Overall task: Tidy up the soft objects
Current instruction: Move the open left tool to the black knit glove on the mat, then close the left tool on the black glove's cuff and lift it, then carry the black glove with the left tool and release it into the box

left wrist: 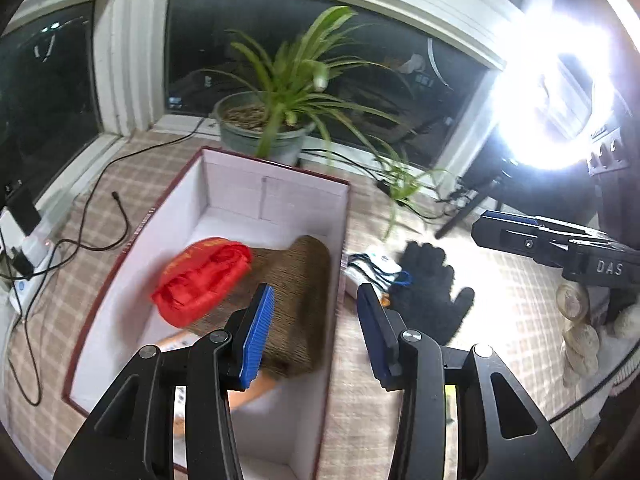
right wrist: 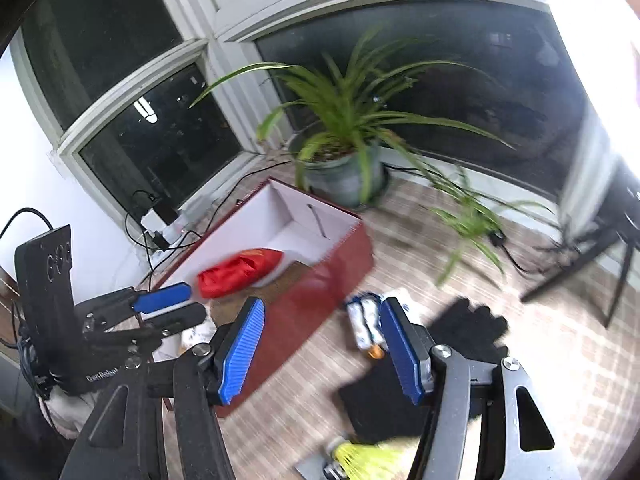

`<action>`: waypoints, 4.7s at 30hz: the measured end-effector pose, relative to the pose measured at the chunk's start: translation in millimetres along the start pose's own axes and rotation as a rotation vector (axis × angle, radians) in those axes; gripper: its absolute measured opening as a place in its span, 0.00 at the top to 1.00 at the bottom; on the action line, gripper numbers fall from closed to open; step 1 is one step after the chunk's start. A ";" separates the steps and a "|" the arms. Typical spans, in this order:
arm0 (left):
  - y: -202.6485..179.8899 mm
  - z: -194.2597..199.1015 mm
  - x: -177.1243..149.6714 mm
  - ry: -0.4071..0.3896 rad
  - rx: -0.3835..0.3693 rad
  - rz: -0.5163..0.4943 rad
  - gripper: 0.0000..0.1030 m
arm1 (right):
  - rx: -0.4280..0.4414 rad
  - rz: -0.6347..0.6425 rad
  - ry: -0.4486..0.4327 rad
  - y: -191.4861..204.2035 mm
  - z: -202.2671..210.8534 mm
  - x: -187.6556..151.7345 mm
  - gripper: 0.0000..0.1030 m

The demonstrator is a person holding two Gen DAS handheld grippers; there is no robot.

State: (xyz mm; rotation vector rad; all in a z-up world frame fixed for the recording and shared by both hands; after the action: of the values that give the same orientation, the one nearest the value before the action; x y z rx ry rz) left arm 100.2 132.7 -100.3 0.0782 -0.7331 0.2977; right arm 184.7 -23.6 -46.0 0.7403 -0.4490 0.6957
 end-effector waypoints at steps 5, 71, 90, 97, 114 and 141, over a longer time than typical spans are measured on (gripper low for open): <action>-23.0 11.8 -12.4 -0.003 -0.047 -0.044 0.56 | -0.020 -0.064 -0.022 -27.9 31.8 -32.5 0.43; -148.1 -108.2 -58.6 0.306 -0.201 -0.032 0.89 | 0.171 -0.427 0.043 -123.5 -38.6 -101.4 0.93; -139.5 9.9 -23.0 0.045 -0.309 -0.008 0.97 | 0.237 -0.188 -0.095 -11.7 56.6 -46.7 0.93; -95.2 38.6 -12.2 -0.024 -0.276 0.064 0.97 | 0.296 -0.086 -0.070 41.8 43.1 -20.7 0.93; 30.2 23.7 7.2 -0.046 -0.089 0.270 0.97 | 0.370 0.054 0.089 116.8 -76.6 33.6 0.93; 64.5 -24.0 19.3 0.020 -0.038 0.377 0.97 | 0.273 -0.053 0.123 68.2 -112.6 69.3 0.48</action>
State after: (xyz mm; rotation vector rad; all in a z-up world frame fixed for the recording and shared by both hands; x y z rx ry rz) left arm 110.3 203.1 -107.3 -0.1007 -0.7309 0.6430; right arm 198.8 124.5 -48.2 0.9565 -0.2226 0.7566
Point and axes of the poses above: each gripper's, at about its wrist camera, not at the fingertips, and z roughly against the way its jaws point, y to its left, x to its top, the point moved 5 cm from there along -z, roughly the way its jaws point, and after that the axes turned 15 degrees about x, right-handed, at the moved point
